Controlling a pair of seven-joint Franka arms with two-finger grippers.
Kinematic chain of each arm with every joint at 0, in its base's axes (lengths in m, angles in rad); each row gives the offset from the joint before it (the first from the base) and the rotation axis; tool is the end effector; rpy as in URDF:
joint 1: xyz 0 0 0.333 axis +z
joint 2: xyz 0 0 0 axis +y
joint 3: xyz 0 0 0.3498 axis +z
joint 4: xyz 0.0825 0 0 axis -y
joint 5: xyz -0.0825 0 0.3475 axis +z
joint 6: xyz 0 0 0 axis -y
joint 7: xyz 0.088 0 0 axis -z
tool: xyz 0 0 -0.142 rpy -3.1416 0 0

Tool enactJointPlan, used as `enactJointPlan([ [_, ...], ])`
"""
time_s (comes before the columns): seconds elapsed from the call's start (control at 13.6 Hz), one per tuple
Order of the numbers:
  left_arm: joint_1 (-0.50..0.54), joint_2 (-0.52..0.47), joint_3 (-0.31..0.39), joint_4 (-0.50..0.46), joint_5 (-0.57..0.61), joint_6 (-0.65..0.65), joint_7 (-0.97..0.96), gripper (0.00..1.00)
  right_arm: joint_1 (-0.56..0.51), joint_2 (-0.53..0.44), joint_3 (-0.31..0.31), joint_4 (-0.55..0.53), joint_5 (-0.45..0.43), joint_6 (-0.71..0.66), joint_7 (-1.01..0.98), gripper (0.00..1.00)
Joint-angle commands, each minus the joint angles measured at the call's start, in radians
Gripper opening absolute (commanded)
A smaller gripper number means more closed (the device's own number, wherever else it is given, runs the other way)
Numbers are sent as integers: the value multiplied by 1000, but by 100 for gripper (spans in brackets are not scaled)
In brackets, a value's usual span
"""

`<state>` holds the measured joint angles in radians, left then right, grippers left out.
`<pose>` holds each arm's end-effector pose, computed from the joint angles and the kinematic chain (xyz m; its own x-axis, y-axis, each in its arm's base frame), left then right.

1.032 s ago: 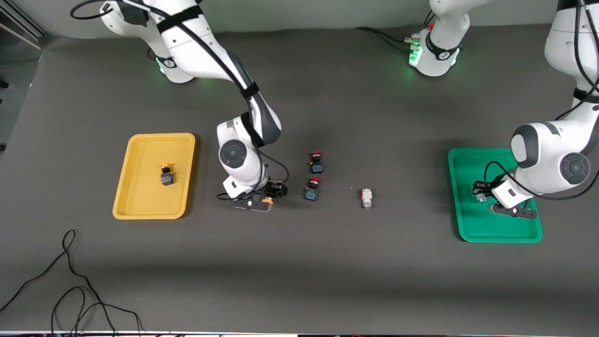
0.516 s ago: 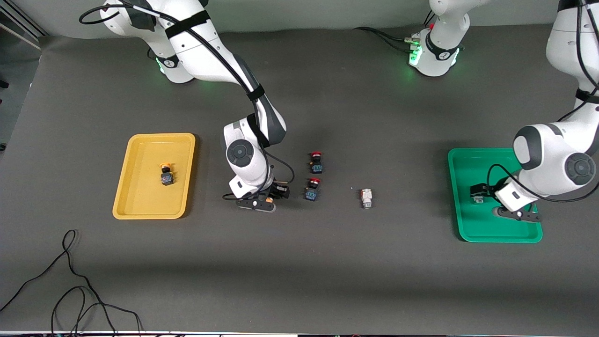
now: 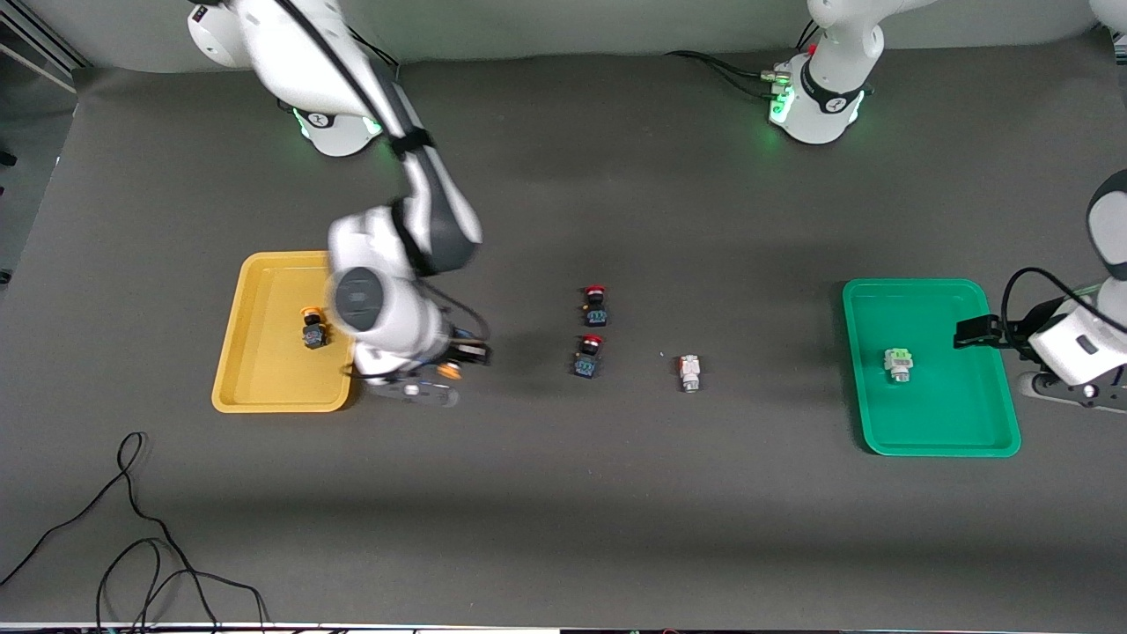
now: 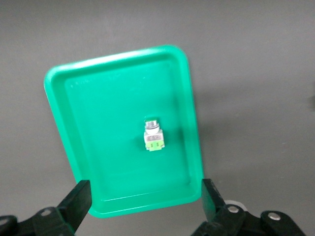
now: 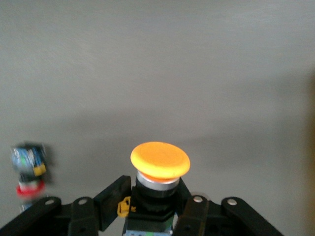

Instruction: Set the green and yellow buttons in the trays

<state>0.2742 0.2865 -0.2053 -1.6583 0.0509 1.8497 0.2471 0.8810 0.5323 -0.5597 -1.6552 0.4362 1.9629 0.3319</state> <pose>0.6024 0.0589 0.4484 0.9785 -0.1883 -0.0835 -0.1863 -0.9820 0.0315 0.5755 0.2824 0.3408 0.9747 -0.1547 -0.1611 -0.1651 -0.9848 -0.0536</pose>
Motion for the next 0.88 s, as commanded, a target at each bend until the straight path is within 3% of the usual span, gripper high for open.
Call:
enactJointPlan([
  [0.0, -96, 28, 7, 28, -3, 8, -125, 99, 6, -74, -130, -41, -10, -145, -237, 0],
  [0.22, -267, 31, 7, 28, -5, 43, -393, 99, 7, -75, -293, -78, -16, -203, -501, 0],
  [0.44, -445, 42, 7, 28, -5, 92, -670, 99, 3, -61, -402, -171, -16, -139, -764, 0],
  [0.66, -504, 94, 7, 26, -6, 147, -742, 99, -80, -48, -414, -317, -2, 61, -975, 0],
  [0.81, -513, 147, 7, 17, -6, 187, -752, 99, -112, -23, -411, -392, 62, 155, -1088, 0],
])
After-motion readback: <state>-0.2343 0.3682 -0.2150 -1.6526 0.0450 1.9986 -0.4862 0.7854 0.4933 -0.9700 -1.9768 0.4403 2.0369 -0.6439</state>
